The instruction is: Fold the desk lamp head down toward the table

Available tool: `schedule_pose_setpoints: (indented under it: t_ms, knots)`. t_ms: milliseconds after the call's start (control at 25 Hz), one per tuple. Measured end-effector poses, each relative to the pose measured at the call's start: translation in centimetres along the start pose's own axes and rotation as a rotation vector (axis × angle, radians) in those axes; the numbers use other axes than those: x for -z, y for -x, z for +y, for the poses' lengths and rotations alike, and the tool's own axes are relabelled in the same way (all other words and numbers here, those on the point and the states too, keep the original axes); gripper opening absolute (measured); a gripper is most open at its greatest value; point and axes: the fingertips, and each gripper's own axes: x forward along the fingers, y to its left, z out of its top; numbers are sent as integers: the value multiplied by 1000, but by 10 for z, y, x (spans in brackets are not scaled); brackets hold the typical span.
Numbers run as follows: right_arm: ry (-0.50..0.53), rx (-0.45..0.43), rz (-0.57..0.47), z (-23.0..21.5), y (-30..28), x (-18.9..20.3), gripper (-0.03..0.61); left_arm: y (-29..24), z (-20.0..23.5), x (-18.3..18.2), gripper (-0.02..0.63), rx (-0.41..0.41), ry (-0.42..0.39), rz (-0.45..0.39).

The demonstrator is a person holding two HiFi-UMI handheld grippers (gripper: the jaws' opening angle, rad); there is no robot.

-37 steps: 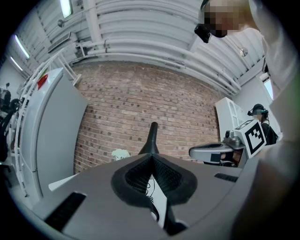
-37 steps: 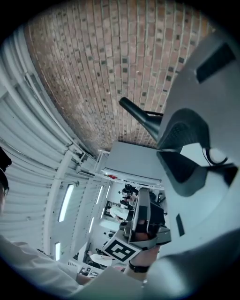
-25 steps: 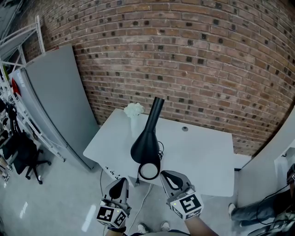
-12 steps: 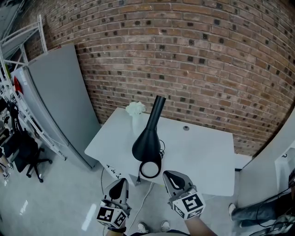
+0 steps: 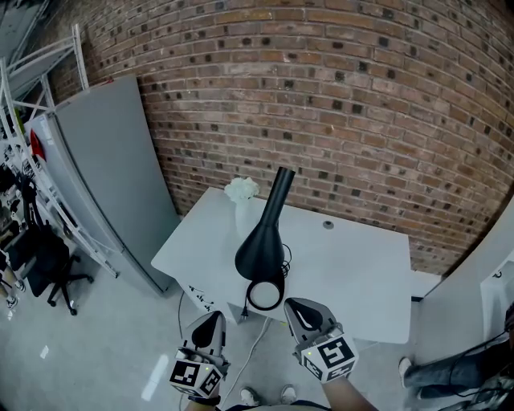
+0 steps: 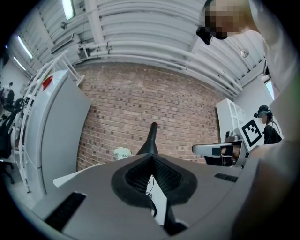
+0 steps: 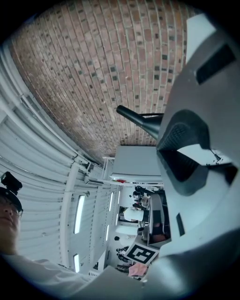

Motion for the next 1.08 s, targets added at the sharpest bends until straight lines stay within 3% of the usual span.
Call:
schedule_pose_setpoints:
  t_ms: [1080]
  knots:
    - [-7,-17,-5,6,7,-1,17,7,-8,2,8,6,5,5]
